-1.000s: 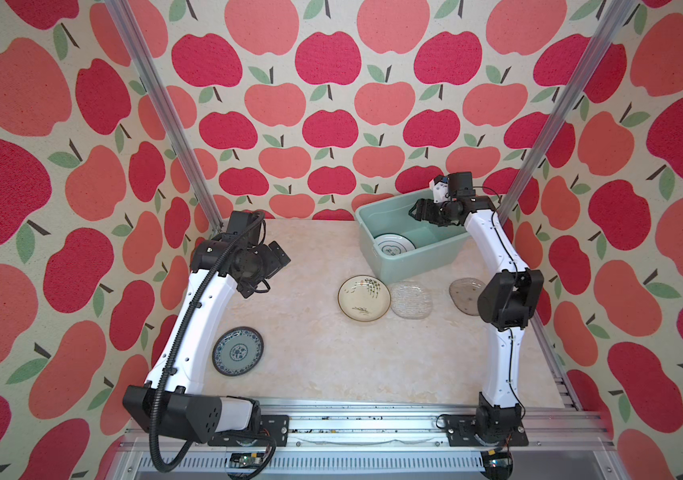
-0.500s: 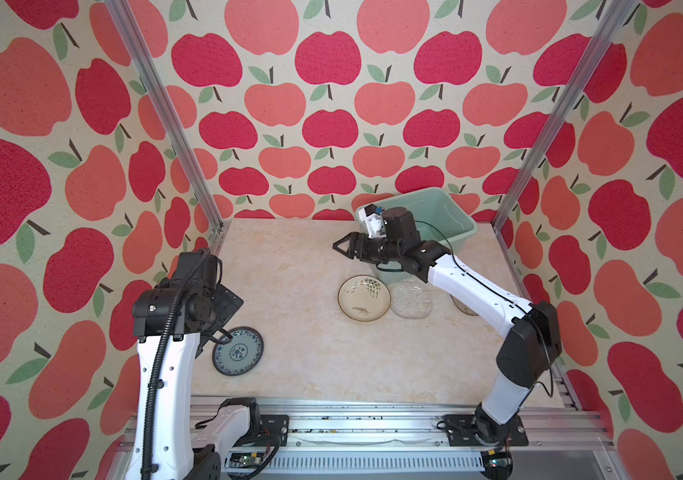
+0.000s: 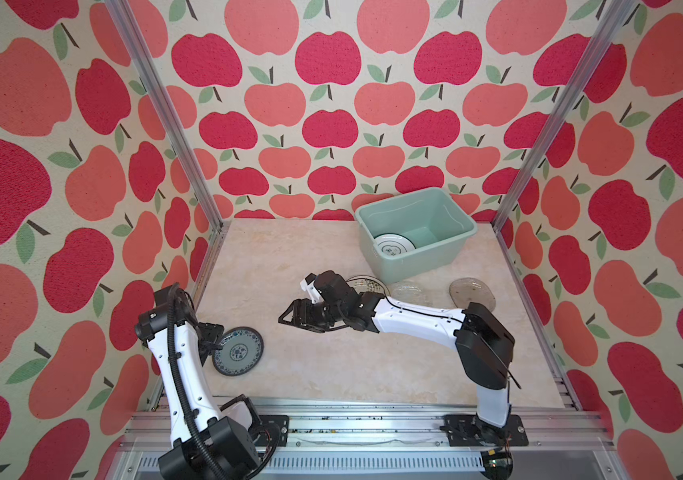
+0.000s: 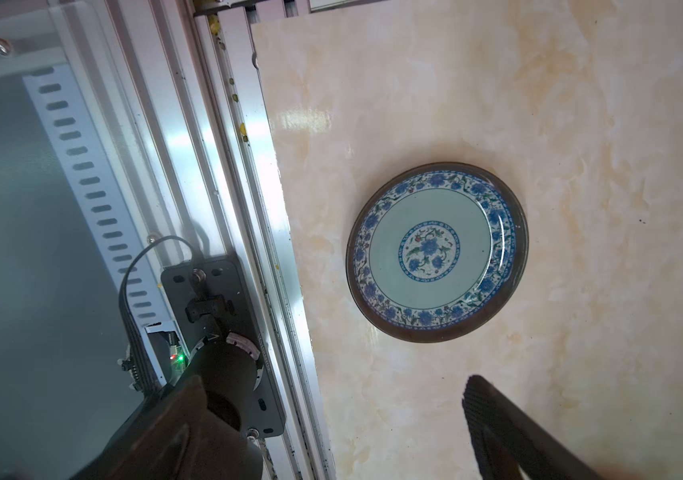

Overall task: Place the plates into the plastic bin on the countertop
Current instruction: 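Move both grippers to the blue-and-white patterned plate near the robot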

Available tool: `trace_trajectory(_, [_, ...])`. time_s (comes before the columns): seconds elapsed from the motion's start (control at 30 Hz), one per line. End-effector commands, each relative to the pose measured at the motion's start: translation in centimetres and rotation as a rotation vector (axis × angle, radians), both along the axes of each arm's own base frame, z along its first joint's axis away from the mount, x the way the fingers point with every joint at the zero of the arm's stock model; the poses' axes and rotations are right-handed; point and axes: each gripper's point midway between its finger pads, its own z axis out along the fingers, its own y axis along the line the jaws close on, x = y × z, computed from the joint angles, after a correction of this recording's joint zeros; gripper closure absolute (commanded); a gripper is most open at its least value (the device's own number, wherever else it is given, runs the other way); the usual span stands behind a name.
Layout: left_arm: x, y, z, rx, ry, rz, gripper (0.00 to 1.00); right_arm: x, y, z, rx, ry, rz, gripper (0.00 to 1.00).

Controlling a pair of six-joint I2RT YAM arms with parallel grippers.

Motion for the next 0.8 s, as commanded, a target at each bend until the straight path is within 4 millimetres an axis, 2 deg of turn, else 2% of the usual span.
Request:
trace_trajectory(0.0, [1.5,1.3,-1.4,-0.007,-0.068,0.029,0.01,-0.6,1.9,-1.6,0.023,0.095,-0.042,0.28])
trace_trajectory(0.17, [3.4,2.8,-3.4,-0.026,-0.062,0.051,0.01,-1.8,4.3,-4.2,-0.014,0.133,-0.025,0.27])
trace_trajectory(0.4, [5.0,5.4,-6.0,-0.039,-0.032,0.089,0.01,-1.4,5.8,-7.2,-0.032,0.205,-0.055,0.27])
trace_trajectory(0.6, [5.8,6.4,-8.3,-0.056,-0.028,0.118,0.01,-1.6,7.1,-8.6,-0.027,0.250,-0.029,0.28])
trace_trajectory(0.77, [6.4,6.1,-10.9,-0.107,-0.034,0.150,0.01,-1.7,7.8,-9.2,-0.030,0.270,-0.017,0.28])
